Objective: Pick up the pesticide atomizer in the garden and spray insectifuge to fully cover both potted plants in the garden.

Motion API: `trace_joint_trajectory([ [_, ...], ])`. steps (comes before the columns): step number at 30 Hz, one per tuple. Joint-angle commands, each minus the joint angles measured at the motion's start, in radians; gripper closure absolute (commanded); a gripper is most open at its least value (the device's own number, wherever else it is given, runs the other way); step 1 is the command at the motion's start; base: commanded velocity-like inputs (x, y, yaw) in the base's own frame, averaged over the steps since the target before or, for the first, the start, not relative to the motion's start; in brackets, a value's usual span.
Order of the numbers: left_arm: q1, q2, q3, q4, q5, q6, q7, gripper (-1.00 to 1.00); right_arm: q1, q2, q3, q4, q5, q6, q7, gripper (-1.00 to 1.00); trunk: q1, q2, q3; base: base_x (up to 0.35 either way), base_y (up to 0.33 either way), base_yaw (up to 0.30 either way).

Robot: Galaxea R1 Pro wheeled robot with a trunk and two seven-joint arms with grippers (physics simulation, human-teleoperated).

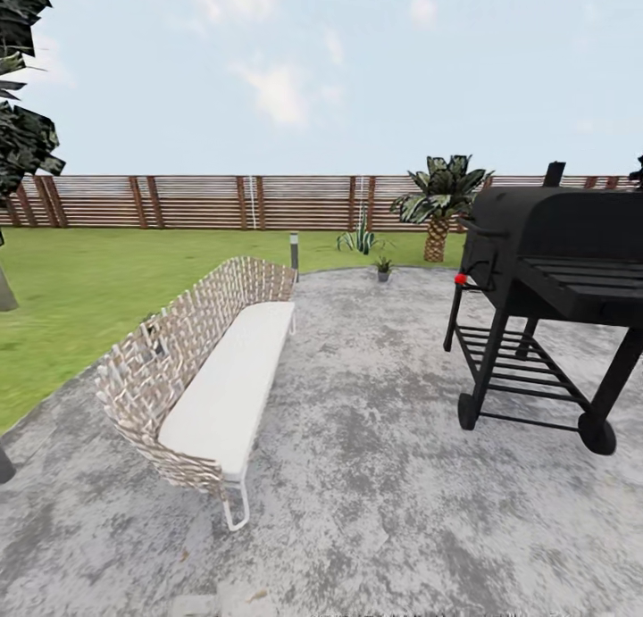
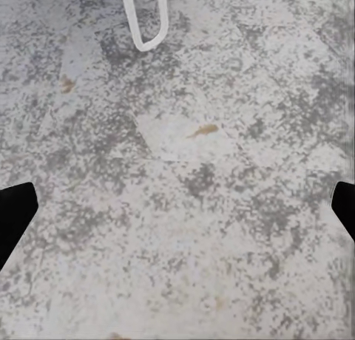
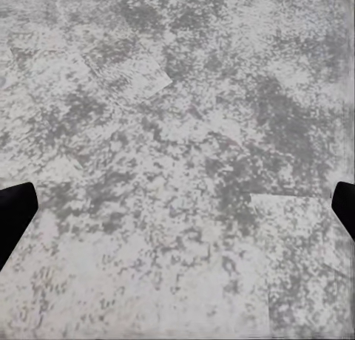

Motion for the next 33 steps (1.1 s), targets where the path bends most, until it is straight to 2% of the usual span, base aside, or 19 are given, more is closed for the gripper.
trace_joint_trajectory([
  [1,0.000,0.000,0.000,0.000,0.000,-0.003,0.000,-1.00,-0.001,0.000,0.000,0.002,0.000,-0.003,0.000,-1.00,0.004,-0.008,-0.005,0.000,0.000,-0.282],
  [3,0.000,0.000,-0.001,0.000,0.000,-0.013,0.000,-1.00,-0.001,0.000,-0.001,0.012,0.000,-0.003,0.000,-1.00,0.012,-0.022,-0.013,0.000,0.000,-0.279],
  [4,0.000,-0.001,-0.002,0.037,-0.003,-0.053,0.000,-1.00,-0.001,0.000,-0.001,0.027,0.000,-0.003,0.000,-1.00,0.015,-0.029,-0.017,0.000,0.000,-0.275],
  [5,0.000,-0.001,-0.002,0.049,-0.004,-0.057,0.000,-1.00,-0.001,0.000,-0.001,0.028,0.000,-0.003,0.000,-1.00,0.019,-0.036,-0.021,0.000,0.000,-0.275],
  [33,0.000,-0.001,-0.003,0.063,-0.005,-0.063,0.000,-1.00,-0.001,0.000,0.000,0.030,0.000,-0.003,0.000,-1.00,0.127,-0.232,-0.132,0.000,0.000,-0.273],
])
